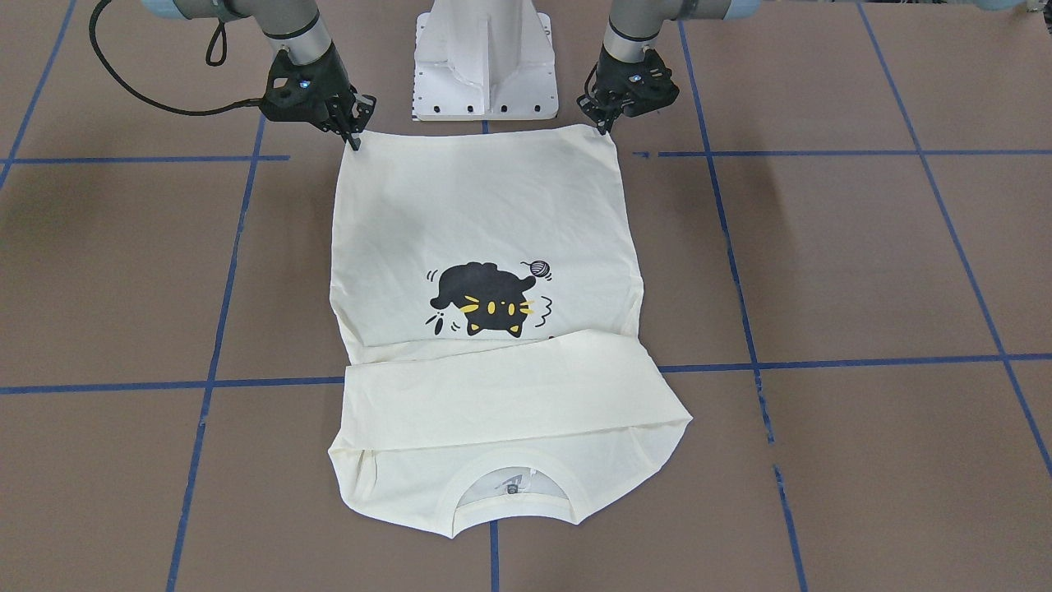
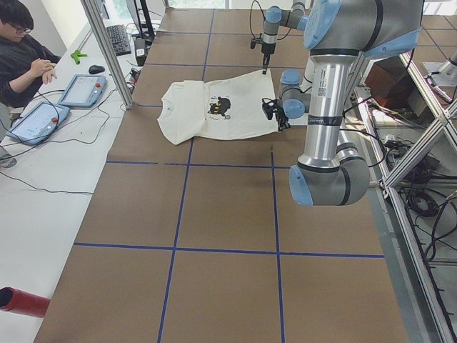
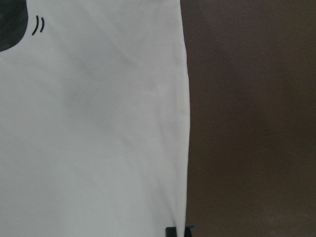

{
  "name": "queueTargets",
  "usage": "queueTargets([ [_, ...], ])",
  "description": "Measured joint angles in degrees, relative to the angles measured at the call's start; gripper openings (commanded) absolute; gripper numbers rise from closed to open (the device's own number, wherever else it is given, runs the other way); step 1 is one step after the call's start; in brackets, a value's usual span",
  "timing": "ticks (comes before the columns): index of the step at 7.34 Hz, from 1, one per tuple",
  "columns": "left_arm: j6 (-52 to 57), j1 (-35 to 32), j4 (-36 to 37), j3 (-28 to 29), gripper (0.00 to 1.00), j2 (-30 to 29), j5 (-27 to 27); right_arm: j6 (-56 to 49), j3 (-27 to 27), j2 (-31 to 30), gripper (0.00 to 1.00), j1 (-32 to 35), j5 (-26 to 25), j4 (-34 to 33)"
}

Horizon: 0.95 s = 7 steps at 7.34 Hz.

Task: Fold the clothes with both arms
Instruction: 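Lift the hem with both grippers and carry it away from the robot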

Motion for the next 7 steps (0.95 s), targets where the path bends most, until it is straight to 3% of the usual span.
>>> queueTargets([
  [4,6.96,0.75,8.4,-8.49,0.0,1.02,-0.34,0.51,7.12,-4.69,0.0,-2.58,5.55,-0.09],
  [7,10.8,4.25,14.74,-15.96,0.0,0.94,-1.14,0.76,10.02,-5.18,0.0,-3.91,13.69,-0.1],
])
